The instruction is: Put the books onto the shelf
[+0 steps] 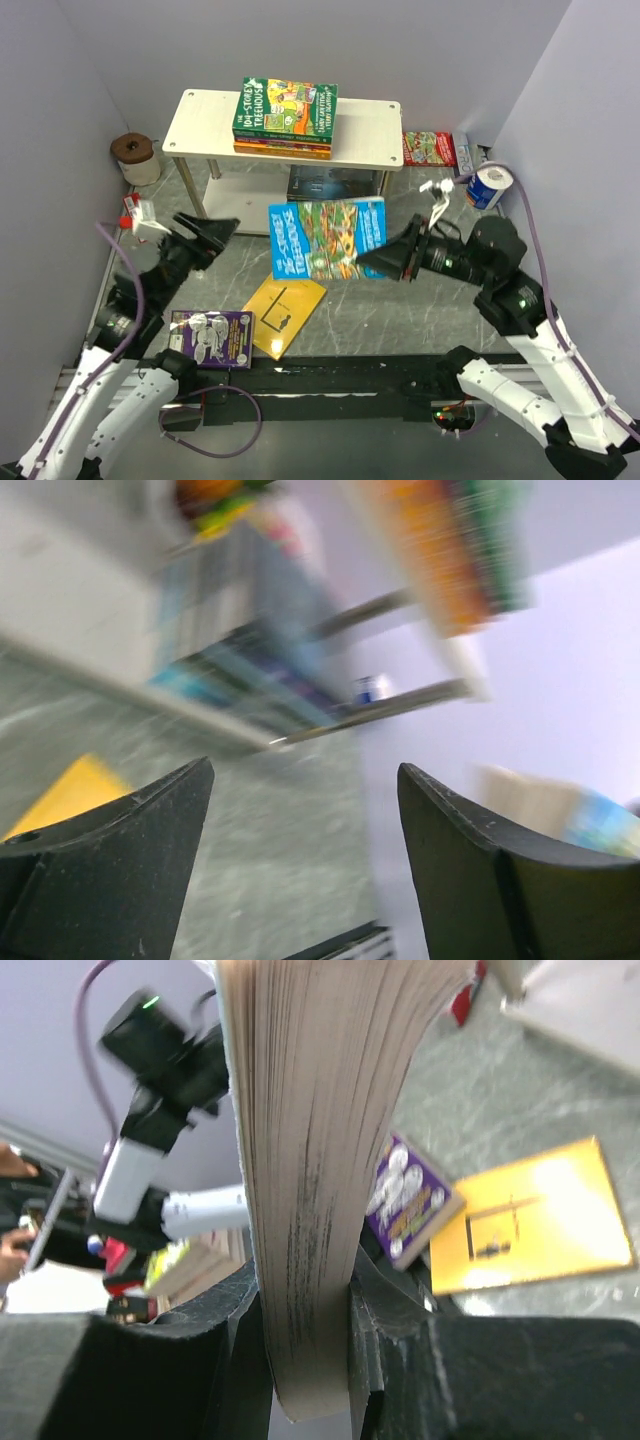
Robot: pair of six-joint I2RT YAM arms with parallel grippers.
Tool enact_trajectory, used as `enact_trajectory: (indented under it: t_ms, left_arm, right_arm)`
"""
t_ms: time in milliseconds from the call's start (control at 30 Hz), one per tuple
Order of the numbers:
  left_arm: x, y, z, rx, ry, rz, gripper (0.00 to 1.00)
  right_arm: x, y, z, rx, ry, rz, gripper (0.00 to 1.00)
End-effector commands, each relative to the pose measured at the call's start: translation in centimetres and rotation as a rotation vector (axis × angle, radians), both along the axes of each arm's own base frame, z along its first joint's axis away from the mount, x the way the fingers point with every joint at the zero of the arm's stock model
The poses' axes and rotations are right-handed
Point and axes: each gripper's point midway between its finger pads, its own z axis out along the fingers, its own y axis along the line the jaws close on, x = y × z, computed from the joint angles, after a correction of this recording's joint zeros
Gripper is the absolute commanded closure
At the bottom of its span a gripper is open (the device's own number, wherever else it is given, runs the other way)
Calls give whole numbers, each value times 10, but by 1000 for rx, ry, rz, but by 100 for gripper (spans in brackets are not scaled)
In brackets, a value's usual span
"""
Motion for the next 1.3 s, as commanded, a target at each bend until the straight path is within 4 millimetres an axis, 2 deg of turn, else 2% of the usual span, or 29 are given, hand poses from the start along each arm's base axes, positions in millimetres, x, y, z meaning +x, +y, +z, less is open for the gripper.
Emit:
enact_trajectory:
  t_ms: [0, 33, 67, 100, 200, 233, 300, 333, 400, 433, 467, 533, 567, 600, 633, 667, 700, 733, 800, 833, 867, 900, 933, 967, 1000, 1033, 1067, 1133, 1267]
  left_arm:
    - [-15, -21, 112, -63, -257, -151, 19]
    - [-9, -27, 116, -55, -255, -176, 18]
    - [-9, -31, 125, -50, -271, -197, 17]
    - [-9, -38, 140, -57, -303, -235, 16]
    - [-6, -45, 158, -69, -344, -268, 16]
    - [-6, -46, 170, -78, -390, -273, 16]
    - [0, -47, 184, -72, -428, -273, 15]
    - [2, -46, 189, -64, -442, -269, 15]
    - [14, -46, 201, -51, -447, -253, 15]
    - [18, -46, 203, -46, -444, -256, 15]
    - [21, -47, 207, -45, -453, -262, 15]
    - [31, -50, 211, -48, -453, -280, 15]
    - [33, -50, 216, -52, -467, -285, 15]
    - [46, -51, 210, -47, -445, -282, 15]
    - [50, -52, 210, -47, -440, -296, 16]
    - [49, -55, 215, -45, -451, -330, 16]
    - [63, -53, 209, -36, -425, -329, 16]
    - [67, -53, 209, -30, -424, -330, 16]
    - [76, -49, 210, -19, -414, -307, 17]
    - [77, -48, 212, -13, -422, -302, 16]
    - [80, -46, 213, -14, -426, -291, 16]
    - [82, -43, 215, -14, -436, -281, 16]
    - [83, -42, 215, -16, -436, -275, 16]
    - [86, -40, 215, -17, -430, -270, 16]
    - [89, -36, 214, -17, -427, -260, 16]
    - [91, -35, 216, -22, -431, -259, 16]
    - [92, -34, 217, -22, -432, -261, 16]
    - [94, -32, 218, -26, -429, -271, 17]
    - [94, -38, 238, -29, -500, -335, 16]
  right_arm:
    - [16, -1, 85, 159, -142, 17, 100]
    - [27, -5, 92, 176, -143, -5, 100]
    - [24, -5, 104, 214, -121, 27, 100]
    - [36, -4, 113, 245, -140, 27, 100]
    - [58, -7, 135, 316, -144, 29, 100]
    - [63, -11, 146, 342, -136, 23, 100]
    - [80, -9, 153, 358, -135, 31, 100]
    - [80, -11, 168, 380, -169, 39, 100]
    - [100, -11, 170, 376, -158, 33, 100]
    - [102, -11, 181, 382, -180, 39, 100]
    - [119, -9, 176, 374, -153, 38, 100]
    - [127, -9, 185, 367, -157, 51, 100]
    - [144, -7, 178, 361, -124, 49, 100]
    - [151, -8, 177, 355, -110, 47, 100]
    - [151, -8, 185, 348, -121, 69, 100]
    - [166, -5, 178, 343, -90, 73, 100]
    - [172, -6, 177, 344, -82, 72, 100]
    - [172, -7, 186, 343, -94, 82, 100]
    - [193, -6, 179, 336, -62, 75, 100]
    - [194, -6, 189, 337, -84, 80, 100]
    - [208, -5, 182, 332, -60, 77, 100]
    - [213, -5, 181, 328, -47, 72, 100]
    - [215, -5, 188, 331, -63, 72, 100]
    - [229, -5, 182, 331, -42, 62, 100]
    - [234, -4, 179, 327, -18, 59, 100]
    - [234, -3, 187, 325, -42, 62, 100]
    - [246, -2, 178, 317, -10, 60, 100]
    - [249, 0, 176, 315, 0, 72, 100]
    - [253, 0, 165, 311, 29, 77, 100]
